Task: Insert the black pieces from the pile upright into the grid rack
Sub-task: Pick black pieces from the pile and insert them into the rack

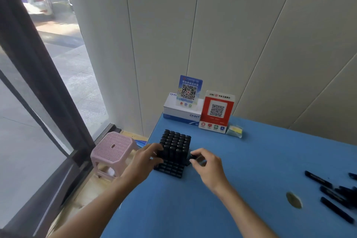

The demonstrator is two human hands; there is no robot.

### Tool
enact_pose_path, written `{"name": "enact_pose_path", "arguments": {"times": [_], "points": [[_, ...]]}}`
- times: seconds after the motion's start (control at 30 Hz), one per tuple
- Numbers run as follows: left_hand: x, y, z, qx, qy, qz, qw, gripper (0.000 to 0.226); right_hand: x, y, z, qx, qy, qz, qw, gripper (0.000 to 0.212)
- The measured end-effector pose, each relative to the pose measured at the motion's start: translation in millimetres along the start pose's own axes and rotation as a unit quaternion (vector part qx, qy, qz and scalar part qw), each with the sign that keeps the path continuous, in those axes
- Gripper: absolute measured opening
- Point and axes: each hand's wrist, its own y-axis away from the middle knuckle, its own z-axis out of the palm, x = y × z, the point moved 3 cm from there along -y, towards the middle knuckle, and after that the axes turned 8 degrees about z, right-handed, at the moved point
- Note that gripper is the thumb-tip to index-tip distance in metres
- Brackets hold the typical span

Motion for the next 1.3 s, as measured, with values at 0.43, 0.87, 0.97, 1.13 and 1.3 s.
{"name": "enact_pose_path", "arguments": {"times": [0.43, 0.87, 0.97, 1.13, 1.3], "points": [[-29.1, -21.6, -7.3, -0.023, -0.004, 0.098, 0.995, 0.010, -5.3, -6.4, 35.2, 0.063, 0.096, 0.029, 0.993, 0.015], [-34.3, -32.8, 1.1, -0.056, -0.021, 0.179, 0.982, 0.044, -6.1, -15.0, 42.6, 0.061, 0.125, 0.014, 0.990, 0.016], [-36.6, -32.0, 1.7, -0.085, -0.029, 0.172, 0.981, 0.046, -4.1, -15.9, 39.5, 0.073, 0.112, 0.015, 0.991, 0.016], [-44.1, -34.2, 4.7, -0.044, -0.040, 0.148, 0.987, 0.020, -2.3, -17.0, 38.7, 0.070, 0.105, -0.003, 0.992, 0.017], [-44.9, -34.5, 4.9, -0.061, -0.057, 0.165, 0.983, 0.049, -5.5, -16.0, 41.5, 0.069, 0.136, -0.035, 0.988, 0.013]]}}
